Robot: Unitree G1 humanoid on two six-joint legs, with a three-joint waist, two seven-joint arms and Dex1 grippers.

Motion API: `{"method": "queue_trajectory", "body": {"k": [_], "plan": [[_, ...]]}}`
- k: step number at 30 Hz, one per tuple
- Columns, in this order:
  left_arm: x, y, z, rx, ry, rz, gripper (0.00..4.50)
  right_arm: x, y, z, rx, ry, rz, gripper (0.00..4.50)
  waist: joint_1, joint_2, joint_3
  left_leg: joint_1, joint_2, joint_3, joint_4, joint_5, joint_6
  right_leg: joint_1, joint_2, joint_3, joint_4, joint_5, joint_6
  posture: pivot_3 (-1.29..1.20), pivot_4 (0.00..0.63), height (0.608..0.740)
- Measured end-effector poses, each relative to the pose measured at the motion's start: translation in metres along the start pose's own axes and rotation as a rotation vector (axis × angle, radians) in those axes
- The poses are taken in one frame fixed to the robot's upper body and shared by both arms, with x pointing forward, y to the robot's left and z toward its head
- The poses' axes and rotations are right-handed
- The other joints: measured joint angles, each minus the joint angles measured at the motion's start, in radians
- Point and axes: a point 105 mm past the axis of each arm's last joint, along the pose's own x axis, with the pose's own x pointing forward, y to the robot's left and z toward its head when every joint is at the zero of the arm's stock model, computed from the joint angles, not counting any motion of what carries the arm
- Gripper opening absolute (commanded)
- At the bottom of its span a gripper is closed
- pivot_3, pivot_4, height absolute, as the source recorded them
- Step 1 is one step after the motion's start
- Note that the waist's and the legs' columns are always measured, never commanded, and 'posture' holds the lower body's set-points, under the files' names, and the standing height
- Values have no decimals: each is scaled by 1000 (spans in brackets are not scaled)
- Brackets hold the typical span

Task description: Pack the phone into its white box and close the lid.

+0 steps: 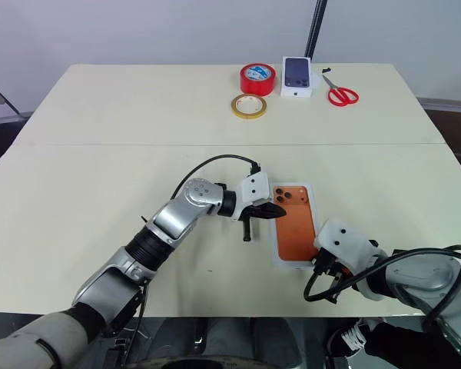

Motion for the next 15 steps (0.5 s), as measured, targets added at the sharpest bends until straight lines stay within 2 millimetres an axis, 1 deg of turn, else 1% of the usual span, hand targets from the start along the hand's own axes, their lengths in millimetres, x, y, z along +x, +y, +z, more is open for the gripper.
{"method": "queue_trajectory", "body": {"k": [3,5,7,8,10,12,13,15], "plan": [[-2,2,-2,2,5,8,0,1,-2,3,-3,-22,-25,71,0,0,0,0,0,0,0,0,0,0,0,0,0,0,0,0,150,740],[-7,5,-3,-19,-8,30,0,3,-8,8,-1,-51,-52,71,-1,0,0,0,0,0,0,0,0,0,0,0,0,0,0,0,150,740],[-20,15,-4,-62,-42,82,0,0,-18,20,-13,-114,-107,71,-3,0,0,0,1,0,0,0,0,-1,0,0,1,0,0,0,150,740],[-30,23,-3,-78,-68,121,0,-2,-26,28,-18,-155,-142,71,-3,0,0,0,1,0,-1,0,0,-1,0,0,1,0,0,0,150,740],[-56,41,2,-101,-122,225,0,-9,-41,46,-22,-257,-218,71,-2,0,0,0,1,0,-1,0,0,-1,0,0,1,0,0,0,150,740],[-99,66,4,-125,-173,387,0,-14,-64,57,-2,-335,-307,71,-3,0,0,0,1,0,-1,0,0,-2,-1,0,1,0,0,0,150,740],[-115,73,2,-127,-173,444,0,-15,-71,57,7,-344,-335,71,-2,0,0,0,1,0,-1,0,0,-2,-1,0,1,0,0,0,150,740],[-162,87,-10,-152,-162,599,0,-15,-89,58,35,-371,-391,71,-3,0,0,0,1,0,-1,0,0,-2,-1,0,0,0,0,0,150,740]]}}
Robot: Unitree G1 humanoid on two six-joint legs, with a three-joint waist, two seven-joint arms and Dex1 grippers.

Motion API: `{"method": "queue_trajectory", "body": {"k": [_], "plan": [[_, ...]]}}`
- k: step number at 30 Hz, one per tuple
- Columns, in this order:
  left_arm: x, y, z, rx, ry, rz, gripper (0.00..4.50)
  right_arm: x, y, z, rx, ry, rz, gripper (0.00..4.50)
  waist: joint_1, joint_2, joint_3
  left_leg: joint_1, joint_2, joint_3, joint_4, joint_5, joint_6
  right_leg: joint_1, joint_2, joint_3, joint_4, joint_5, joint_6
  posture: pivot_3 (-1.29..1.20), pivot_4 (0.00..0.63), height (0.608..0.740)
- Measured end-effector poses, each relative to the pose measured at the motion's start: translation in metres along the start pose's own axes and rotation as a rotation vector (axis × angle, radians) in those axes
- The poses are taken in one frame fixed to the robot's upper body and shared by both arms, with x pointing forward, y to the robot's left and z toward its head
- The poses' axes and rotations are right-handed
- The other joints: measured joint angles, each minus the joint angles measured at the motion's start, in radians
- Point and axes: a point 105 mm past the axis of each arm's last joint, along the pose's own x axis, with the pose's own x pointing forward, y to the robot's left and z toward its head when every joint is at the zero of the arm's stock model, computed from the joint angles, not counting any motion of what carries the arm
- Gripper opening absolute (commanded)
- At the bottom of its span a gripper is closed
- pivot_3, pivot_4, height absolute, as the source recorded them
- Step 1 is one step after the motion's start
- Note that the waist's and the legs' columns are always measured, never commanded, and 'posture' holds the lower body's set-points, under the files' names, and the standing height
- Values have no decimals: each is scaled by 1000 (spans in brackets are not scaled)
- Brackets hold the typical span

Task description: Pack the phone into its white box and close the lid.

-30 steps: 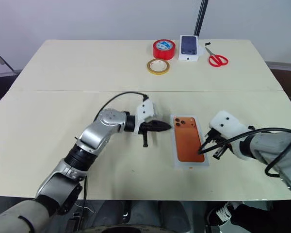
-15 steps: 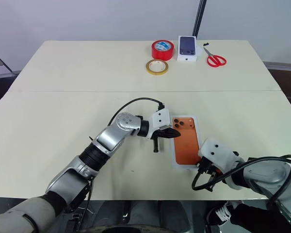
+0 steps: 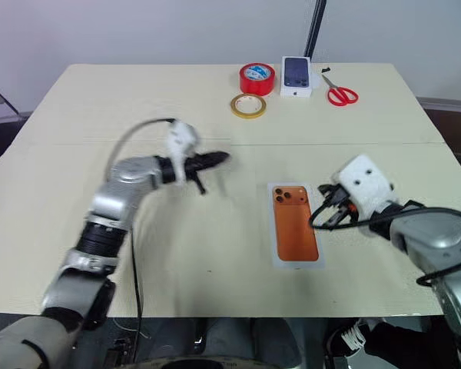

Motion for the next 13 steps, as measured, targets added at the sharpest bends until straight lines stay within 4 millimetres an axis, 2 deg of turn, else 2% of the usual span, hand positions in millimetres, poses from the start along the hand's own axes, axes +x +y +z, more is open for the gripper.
{"method": "queue_trajectory", "body": {"k": [2,5,9,13], "plan": [[-27,22,-7,-16,18,111,0,6,-10,-1,44,-28,-26,71,2,0,0,0,0,0,0,0,0,0,-1,0,0,0,0,0,150,740],[-58,38,-24,-45,67,225,0,16,-13,1,112,-89,-6,71,9,0,0,-1,-1,0,1,0,0,0,-2,0,0,0,0,0,150,740],[-82,42,-37,-61,104,309,0,21,-13,-3,141,-112,36,71,10,0,0,-1,-1,0,1,0,0,0,-3,0,0,0,0,0,150,740],[-91,42,-42,-78,110,354,0,24,-8,-3,161,-133,82,71,4,0,0,-1,-1,-1,1,0,0,0,-2,0,0,0,0,0,150,740]]}}
